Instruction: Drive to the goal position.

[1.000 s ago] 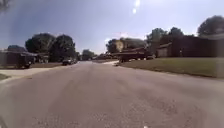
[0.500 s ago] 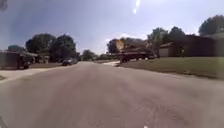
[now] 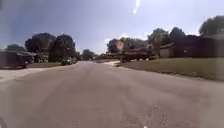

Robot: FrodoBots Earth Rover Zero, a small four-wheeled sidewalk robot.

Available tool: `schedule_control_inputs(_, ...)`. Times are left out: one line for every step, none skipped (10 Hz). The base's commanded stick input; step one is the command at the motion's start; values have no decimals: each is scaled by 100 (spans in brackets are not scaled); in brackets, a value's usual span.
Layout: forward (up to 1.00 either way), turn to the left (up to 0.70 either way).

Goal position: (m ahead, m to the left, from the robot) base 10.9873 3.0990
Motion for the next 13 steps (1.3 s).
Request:
schedule_control_inputs(70,0)
schedule_control_inputs(70,0)
schedule_control_inputs(70,0)
schedule_control_inputs(70,0)
schedule_control_inputs(70,0)
schedule_control_inputs(70,0)
schedule_control_inputs(70,-29)
schedule_control_inputs(70,-35)
schedule_control_inputs(70,-35)
schedule_control_inputs(70,-35)
schedule_control_inputs(70,-32)
schedule_control_inputs(70,-5)
schedule_control_inputs(70,0)
